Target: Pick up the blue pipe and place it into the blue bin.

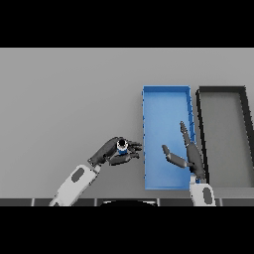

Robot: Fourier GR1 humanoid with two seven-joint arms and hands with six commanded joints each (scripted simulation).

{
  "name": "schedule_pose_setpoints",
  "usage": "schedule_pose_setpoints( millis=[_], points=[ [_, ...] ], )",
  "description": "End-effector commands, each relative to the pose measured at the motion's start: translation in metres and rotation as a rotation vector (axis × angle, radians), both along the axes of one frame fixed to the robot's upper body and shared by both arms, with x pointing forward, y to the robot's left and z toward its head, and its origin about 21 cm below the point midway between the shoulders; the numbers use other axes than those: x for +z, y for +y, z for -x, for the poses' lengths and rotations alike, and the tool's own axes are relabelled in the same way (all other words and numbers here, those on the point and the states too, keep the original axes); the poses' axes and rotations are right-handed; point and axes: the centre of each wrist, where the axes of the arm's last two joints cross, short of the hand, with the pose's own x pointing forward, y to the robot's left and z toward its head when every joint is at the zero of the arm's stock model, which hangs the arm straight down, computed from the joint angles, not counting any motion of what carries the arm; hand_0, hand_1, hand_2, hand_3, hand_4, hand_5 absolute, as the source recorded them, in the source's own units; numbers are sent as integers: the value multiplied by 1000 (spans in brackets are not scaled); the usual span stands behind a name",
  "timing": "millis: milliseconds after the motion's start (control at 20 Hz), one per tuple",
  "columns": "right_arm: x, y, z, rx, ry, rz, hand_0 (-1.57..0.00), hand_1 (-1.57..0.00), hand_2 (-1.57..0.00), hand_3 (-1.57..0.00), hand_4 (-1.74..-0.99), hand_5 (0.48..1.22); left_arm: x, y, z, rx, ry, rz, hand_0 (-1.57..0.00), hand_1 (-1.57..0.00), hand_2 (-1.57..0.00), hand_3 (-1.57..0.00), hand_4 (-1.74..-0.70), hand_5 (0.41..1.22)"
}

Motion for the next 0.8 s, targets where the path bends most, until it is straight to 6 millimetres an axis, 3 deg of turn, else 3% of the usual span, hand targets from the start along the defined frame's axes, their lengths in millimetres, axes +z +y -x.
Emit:
schedule_pose_setpoints(
  millis=[0,350,750],
  points=[
    [1,-1,-1,0,-7,-2,1,1,1,1,-1172,603,8,-5,-1,-12,-11,4,-1533,-1540,-1542,-1461,-1728,1208],
    [6,-9,-1,-8,-35,8,1,1,1,1,-1133,606,34,-15,2,-46,-31,-50,-1563,-1564,-1565,-1495,-1738,1218],
    [1,-12,-7,31,-40,-56,1,1,1,1,-1186,615,31,-13,4,-47,-23,-75,-1570,-1570,-1570,-1495,-1741,1220]
  ],
)
